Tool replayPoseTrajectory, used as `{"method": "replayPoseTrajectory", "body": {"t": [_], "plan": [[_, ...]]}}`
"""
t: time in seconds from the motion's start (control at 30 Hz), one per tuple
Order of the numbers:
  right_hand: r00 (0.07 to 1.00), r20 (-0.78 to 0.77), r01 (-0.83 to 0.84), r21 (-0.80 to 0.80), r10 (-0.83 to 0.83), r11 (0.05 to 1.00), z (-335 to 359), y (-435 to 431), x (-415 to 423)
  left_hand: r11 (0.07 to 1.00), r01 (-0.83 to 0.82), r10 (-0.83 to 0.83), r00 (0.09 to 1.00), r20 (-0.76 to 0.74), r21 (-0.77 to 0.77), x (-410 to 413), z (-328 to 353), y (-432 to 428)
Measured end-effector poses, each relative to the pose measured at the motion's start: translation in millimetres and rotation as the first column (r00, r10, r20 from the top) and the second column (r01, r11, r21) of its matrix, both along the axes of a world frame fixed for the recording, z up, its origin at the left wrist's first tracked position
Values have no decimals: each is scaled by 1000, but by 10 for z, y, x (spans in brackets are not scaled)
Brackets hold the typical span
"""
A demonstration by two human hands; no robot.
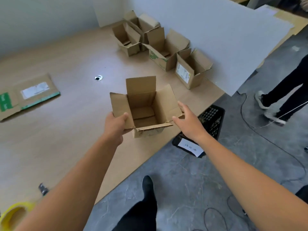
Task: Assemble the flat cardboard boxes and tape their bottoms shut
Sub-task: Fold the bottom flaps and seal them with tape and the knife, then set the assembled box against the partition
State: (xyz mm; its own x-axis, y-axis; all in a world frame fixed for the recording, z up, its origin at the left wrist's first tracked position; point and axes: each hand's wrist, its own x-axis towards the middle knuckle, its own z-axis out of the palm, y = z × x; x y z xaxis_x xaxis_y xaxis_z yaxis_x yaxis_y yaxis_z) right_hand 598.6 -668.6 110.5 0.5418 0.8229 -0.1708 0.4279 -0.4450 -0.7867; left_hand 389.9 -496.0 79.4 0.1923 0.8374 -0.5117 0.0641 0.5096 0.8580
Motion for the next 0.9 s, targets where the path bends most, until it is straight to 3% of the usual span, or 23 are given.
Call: {"method": "replayPoseTrajectory", "body": {"t": [0.37,0.6,0.9], "plan": [[888,446,-143,40,110,989,-4,1596,1612,986,-154,153,988,-14,-64,1539,-270,1529],[854,449,-295,6,261,955,58,2571,2435,969,-244,241,965,-100,-24,2342,-139,2434],[788,384,-489,-85,482,868,80,3433,2971,932,-362,355,924,-145,-26,2716,-77,3141]]}}
